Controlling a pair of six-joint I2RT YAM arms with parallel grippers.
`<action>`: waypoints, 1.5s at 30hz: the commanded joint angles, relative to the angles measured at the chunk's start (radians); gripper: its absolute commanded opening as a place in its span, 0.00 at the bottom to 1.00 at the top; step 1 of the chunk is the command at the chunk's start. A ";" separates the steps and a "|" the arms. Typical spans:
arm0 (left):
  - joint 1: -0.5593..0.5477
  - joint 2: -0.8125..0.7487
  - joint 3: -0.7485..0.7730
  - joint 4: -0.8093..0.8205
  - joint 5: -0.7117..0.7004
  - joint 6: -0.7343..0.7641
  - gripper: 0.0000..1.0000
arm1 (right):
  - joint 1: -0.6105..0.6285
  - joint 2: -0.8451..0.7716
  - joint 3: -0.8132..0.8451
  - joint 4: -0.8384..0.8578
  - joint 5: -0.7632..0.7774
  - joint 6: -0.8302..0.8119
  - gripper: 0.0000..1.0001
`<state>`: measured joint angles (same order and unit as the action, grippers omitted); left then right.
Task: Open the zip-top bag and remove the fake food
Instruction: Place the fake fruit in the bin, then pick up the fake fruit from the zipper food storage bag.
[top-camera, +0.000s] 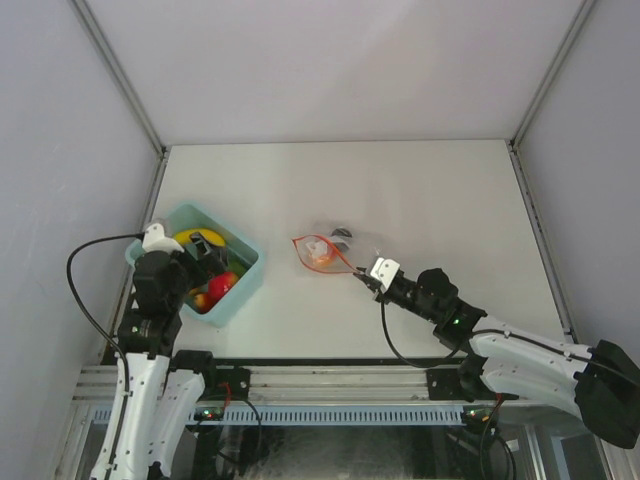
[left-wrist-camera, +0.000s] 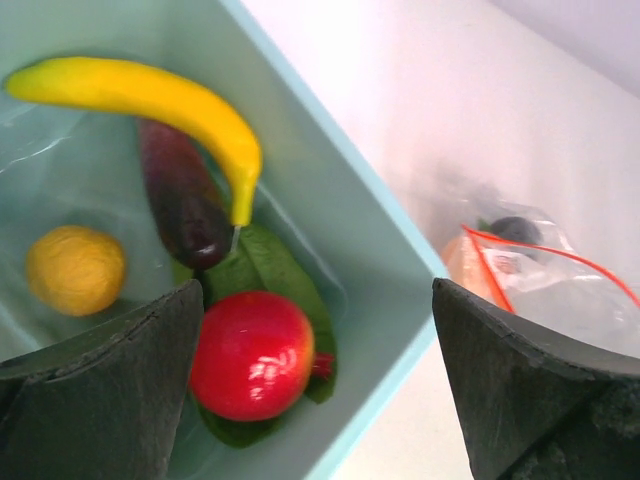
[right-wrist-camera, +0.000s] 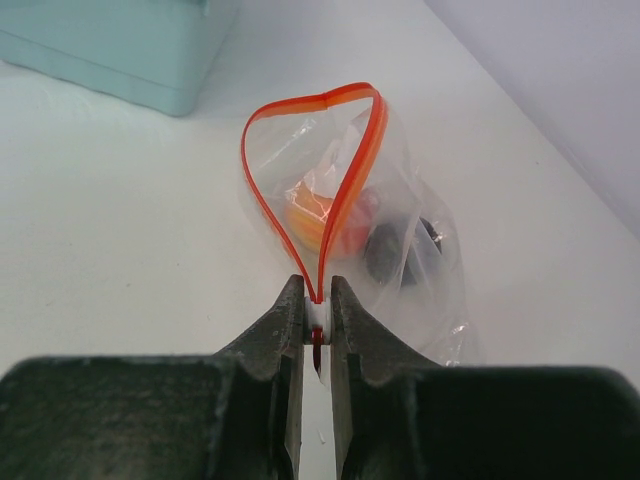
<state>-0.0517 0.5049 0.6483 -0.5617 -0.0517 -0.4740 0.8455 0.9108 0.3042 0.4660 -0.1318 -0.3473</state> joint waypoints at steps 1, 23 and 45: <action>0.006 -0.024 -0.027 0.095 0.170 -0.069 0.97 | -0.008 -0.025 0.029 0.014 -0.008 0.029 0.01; -0.284 -0.002 -0.104 0.426 0.303 -0.355 0.77 | -0.026 -0.056 0.029 -0.020 -0.011 0.089 0.02; -0.533 0.239 -0.081 0.569 0.203 -0.414 0.68 | -0.049 -0.318 0.027 -0.337 0.159 0.231 0.00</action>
<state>-0.5613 0.7181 0.5488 -0.0467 0.1818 -0.8673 0.8024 0.6373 0.3042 0.2024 -0.0372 -0.1787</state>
